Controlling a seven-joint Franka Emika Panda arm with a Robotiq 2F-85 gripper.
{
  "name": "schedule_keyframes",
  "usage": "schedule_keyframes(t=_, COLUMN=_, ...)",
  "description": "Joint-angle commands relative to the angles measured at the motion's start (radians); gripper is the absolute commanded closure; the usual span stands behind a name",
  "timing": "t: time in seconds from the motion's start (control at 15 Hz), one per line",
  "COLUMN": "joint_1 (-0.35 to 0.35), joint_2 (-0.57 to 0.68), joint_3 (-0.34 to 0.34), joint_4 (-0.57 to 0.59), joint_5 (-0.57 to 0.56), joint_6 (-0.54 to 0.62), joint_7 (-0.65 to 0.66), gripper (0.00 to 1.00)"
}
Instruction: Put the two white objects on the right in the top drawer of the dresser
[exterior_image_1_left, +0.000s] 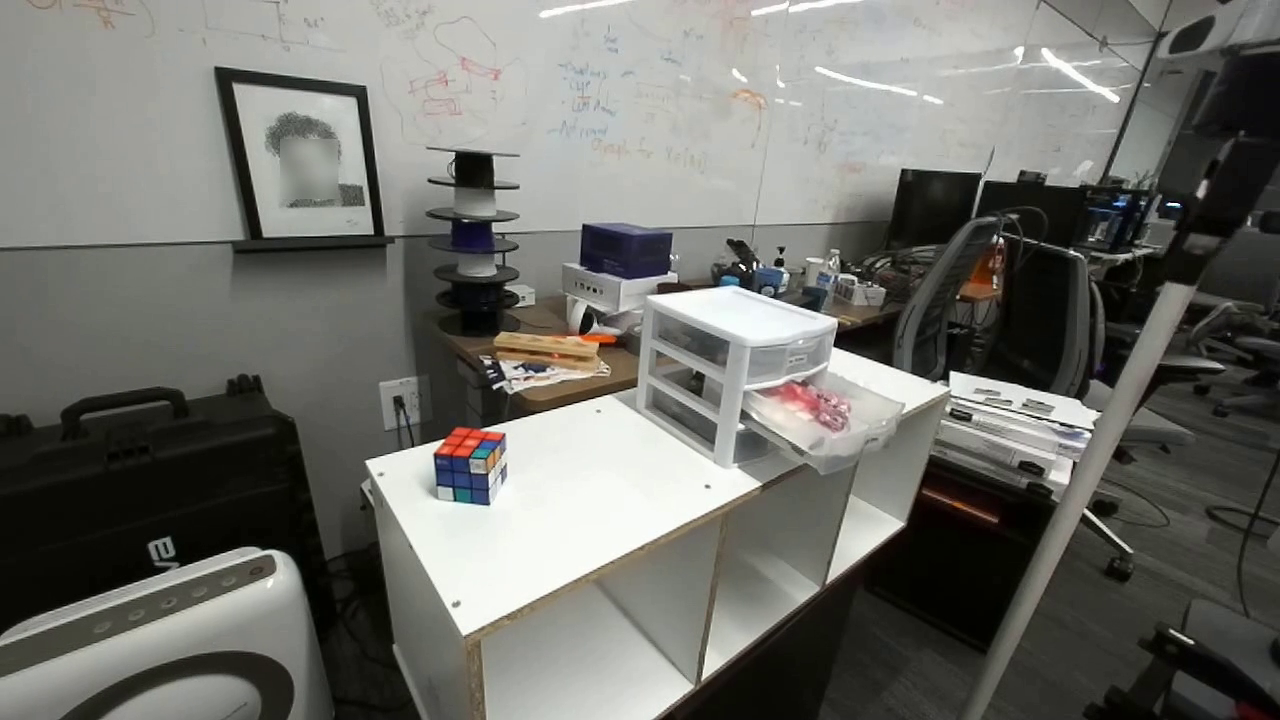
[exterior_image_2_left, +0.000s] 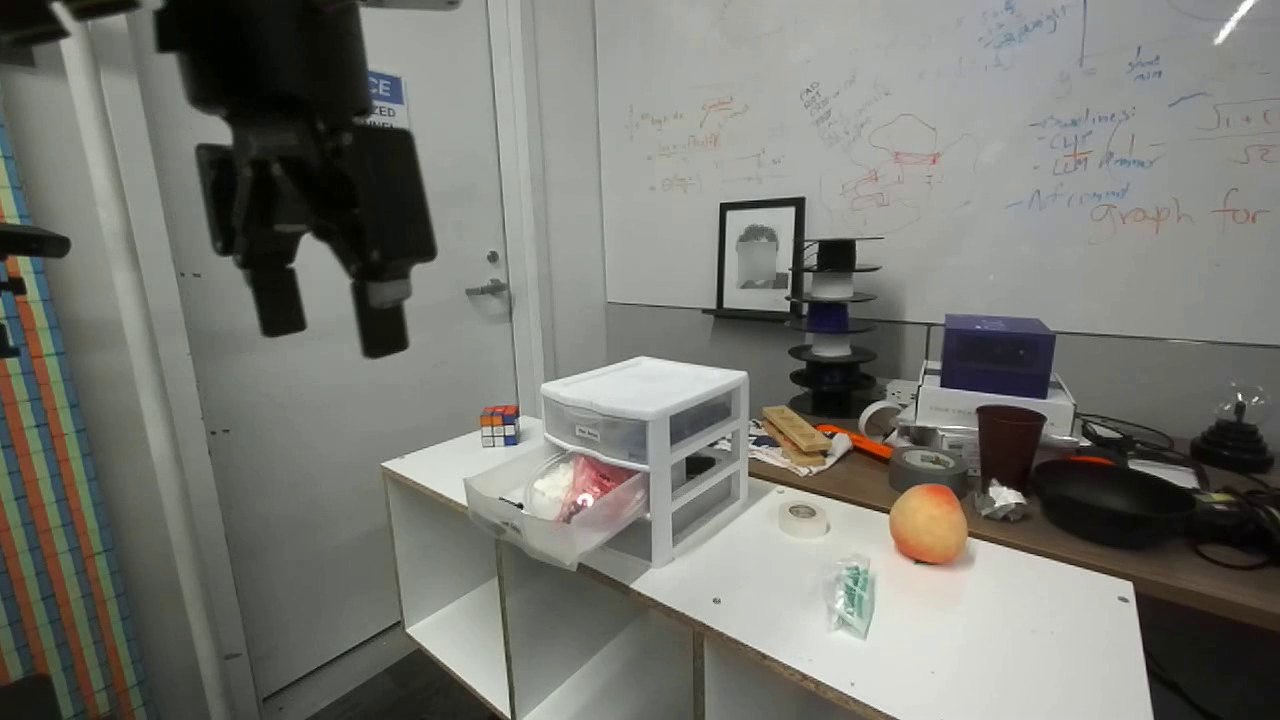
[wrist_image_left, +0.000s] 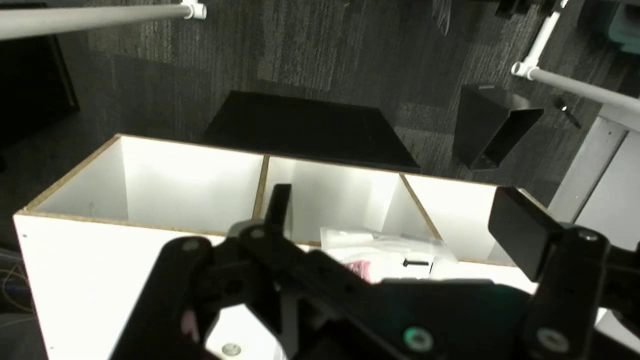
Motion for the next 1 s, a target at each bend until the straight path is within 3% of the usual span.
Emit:
schedule_keyframes(t=0.0, joint_1=0.033, joint_2=0.220, joint_3=-0.019, joint_4=0.200, joint_5=0.051, joint_6=0.056, joint_7=-0.025, gripper=0.00)
schedule_keyframes(t=0.53, joint_1=0.063, joint_2=0.703, joint_3=-0.067, joint_4=0.604, joint_5=0.184, joint_6=0.062, joint_7=-0.012, gripper=0.00)
schedule_keyframes(t=0.6, joint_1=0.009, joint_2=0.766, joint_3=-0.021, joint_4=0.655, joint_5=0.223, joint_6=0.076, joint_7=-0.020, gripper=0.00)
schedule_keyframes(t=0.93, joint_1=-0.080, joint_2=1.058, joint_3=0.054, joint_4=0.917, joint_5=0.302, joint_6=0.158, joint_7=0.028, gripper=0.00)
